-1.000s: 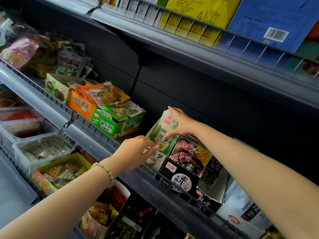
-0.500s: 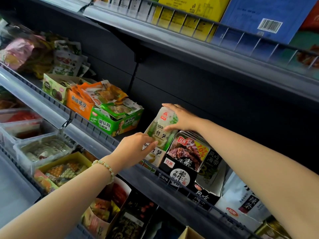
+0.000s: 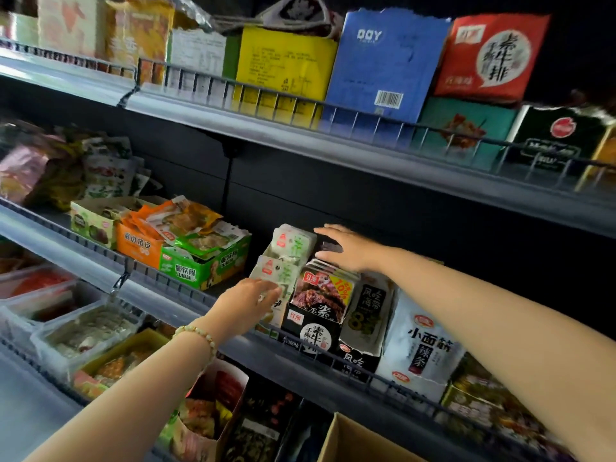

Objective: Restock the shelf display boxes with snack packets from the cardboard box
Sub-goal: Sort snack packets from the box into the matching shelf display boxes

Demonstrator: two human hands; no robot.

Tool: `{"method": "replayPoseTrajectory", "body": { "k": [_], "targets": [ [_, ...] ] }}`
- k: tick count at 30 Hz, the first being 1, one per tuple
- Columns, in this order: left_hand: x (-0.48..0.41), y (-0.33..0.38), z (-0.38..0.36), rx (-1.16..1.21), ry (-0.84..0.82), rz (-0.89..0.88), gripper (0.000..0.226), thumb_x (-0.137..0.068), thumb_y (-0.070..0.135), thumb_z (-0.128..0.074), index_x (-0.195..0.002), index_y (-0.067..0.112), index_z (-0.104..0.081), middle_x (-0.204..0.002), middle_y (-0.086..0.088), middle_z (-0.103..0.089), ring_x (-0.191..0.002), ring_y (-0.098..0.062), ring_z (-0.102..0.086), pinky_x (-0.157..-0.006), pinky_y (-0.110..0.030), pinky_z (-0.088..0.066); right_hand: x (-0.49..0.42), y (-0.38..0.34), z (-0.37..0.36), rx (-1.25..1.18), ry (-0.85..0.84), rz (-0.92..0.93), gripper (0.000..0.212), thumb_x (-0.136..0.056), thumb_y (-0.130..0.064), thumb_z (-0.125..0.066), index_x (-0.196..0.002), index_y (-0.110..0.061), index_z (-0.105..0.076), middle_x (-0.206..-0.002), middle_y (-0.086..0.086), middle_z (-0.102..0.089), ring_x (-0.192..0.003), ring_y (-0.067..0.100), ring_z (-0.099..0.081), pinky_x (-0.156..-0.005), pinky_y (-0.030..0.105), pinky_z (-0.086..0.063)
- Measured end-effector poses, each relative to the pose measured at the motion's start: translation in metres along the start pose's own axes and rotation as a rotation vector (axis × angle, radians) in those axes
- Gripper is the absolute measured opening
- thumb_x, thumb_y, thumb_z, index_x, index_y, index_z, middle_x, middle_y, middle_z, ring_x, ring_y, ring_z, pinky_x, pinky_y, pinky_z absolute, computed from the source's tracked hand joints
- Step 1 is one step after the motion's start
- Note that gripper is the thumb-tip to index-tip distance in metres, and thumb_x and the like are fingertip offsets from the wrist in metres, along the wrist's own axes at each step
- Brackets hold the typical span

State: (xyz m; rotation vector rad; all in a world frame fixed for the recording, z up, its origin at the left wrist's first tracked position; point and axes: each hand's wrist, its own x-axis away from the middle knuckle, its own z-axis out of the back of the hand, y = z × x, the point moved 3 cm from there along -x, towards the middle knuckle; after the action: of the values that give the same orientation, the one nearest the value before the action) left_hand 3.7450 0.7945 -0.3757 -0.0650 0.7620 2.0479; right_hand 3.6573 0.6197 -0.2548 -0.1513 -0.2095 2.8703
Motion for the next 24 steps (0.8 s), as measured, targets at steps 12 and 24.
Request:
{"method": "replayPoseTrajectory", "body": {
  "k": [12,24],
  "targets": [
    [0.004,-0.008,-0.001,-0.032,-0.010,-0.016,0.048,-0.098,0.051,-0.032,-0.133,0.026,-0.053,-0.134,0.007,-0.055,-0.124,-0.009,-0.049,-0.101,-0.031,-0.043,-0.020,-0.051,-0.041,-0.016,-0.056,0.009,0.058,-0.092,-0.037,-0.061,-0.143,-0.018,-0.041,-0.136,0.007,-0.052,-0.118,0.024,-0.052,-0.088,0.028,-0.041],
    [-0.003,-0.027,-0.001,-0.017,0.086,-0.057,0.041,-0.100,0.046,-0.034,-0.130,0.027,-0.055,-0.129,0.010,-0.056,-0.121,-0.007,-0.047,-0.093,-0.027,-0.045,-0.066,-0.025,-0.011,-0.168,0.337,-0.148,0.015,-0.093,-0.019,-0.057,-0.094,-0.004,-0.060,-0.095,0.011,-0.064,-0.089,0.029,-0.062,-0.073,0.034,-0.047]
  ]
}}
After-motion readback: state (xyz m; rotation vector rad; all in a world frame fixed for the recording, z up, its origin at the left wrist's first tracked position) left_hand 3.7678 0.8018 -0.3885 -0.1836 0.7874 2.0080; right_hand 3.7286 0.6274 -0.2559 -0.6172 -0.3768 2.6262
